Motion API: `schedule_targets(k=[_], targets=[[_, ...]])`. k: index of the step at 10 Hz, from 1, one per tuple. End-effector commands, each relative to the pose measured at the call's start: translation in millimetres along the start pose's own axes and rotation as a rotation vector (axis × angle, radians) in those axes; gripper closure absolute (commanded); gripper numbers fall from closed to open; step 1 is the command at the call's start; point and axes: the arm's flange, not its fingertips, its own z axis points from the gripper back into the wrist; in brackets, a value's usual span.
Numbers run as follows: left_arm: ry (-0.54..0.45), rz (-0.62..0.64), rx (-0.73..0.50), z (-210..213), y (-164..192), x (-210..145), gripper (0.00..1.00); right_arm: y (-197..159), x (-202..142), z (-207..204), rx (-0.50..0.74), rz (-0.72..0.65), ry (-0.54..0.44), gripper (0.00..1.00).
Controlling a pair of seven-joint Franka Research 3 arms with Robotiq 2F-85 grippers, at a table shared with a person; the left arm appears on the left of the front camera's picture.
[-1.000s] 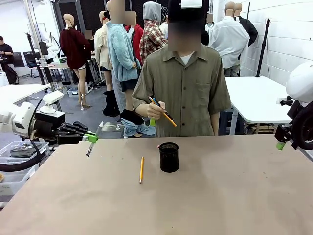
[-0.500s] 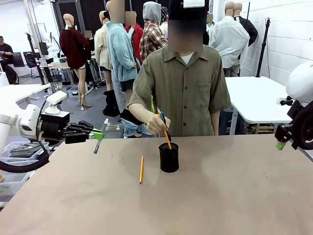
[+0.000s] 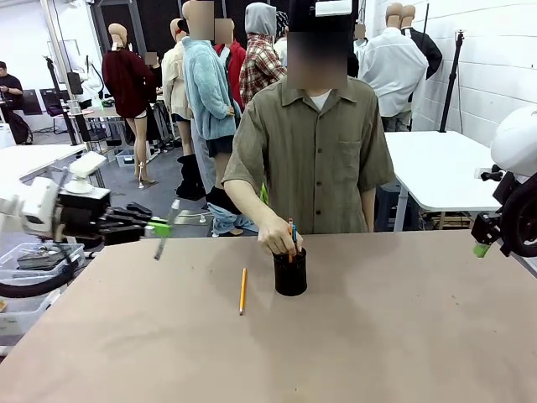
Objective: Place the pens into the pen holder.
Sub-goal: Pick up a writing instrument from the table and place it into the Pen holder.
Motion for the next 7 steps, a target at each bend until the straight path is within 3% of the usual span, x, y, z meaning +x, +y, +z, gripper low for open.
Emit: schedule_targets(k=[1, 4, 7], targets=[[0.023, -0.006, 0.157, 76, -59, 14, 1.00, 3, 0, -2, -0.037, -0.011, 0.003, 0.38], [-0.063, -0.058, 0.325, 134, -117, 9, 1.00, 3, 0, -2, -0.037, -0.011, 0.003, 0.38], [-0.158, -0.119, 0.400, 112, -100, -2, 1.00, 3, 0, -2, -0.037, -0.011, 0.003, 0.38]])
